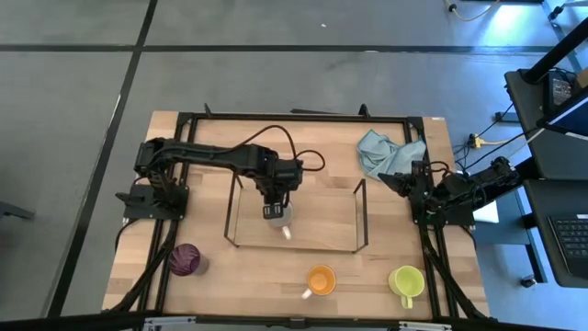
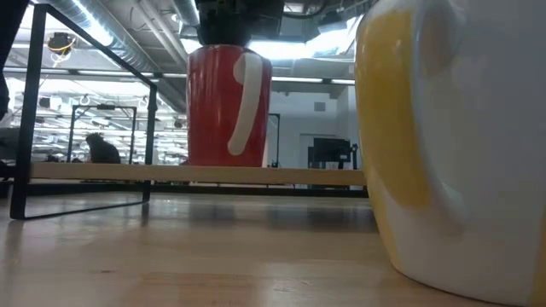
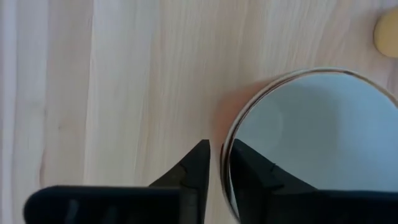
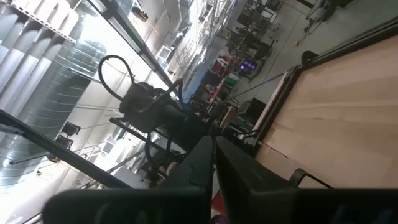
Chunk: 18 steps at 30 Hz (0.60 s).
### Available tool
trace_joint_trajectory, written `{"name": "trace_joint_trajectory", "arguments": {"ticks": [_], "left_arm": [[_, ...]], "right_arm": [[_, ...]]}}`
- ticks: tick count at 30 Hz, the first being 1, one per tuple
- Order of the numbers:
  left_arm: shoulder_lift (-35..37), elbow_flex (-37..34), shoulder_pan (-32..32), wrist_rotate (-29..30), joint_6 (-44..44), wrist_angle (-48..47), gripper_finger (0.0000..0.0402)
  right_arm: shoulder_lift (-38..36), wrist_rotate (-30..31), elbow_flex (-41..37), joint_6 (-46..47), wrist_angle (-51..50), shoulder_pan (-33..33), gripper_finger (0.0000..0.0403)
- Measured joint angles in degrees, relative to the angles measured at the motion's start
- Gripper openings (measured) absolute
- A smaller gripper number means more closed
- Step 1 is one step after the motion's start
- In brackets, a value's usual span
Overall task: Stack small to large cups/mugs on shelf
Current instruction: Put the red mug on the shelf, then put the purple cup on the shelf
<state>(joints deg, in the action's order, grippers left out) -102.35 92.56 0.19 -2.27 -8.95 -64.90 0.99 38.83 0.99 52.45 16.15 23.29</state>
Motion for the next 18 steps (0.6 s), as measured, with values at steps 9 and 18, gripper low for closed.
{"name": "trace_joint_trajectory", "arguments": {"ticks": [9, 18], "left_arm": [[0.4, 10.2, -0.3, 1.7, -1.9, -10.2, 0.0061], [5.4, 9.8, -8.5, 4.6, -25.7, -24.8, 0.0054]], "right_arm": [[0.0, 0.0, 0.0, 0.0, -0.8, 0.0, 0.0021], [0.0, 0.0, 0.0, 0.0, -1.1, 0.0, 0.0021]]}}
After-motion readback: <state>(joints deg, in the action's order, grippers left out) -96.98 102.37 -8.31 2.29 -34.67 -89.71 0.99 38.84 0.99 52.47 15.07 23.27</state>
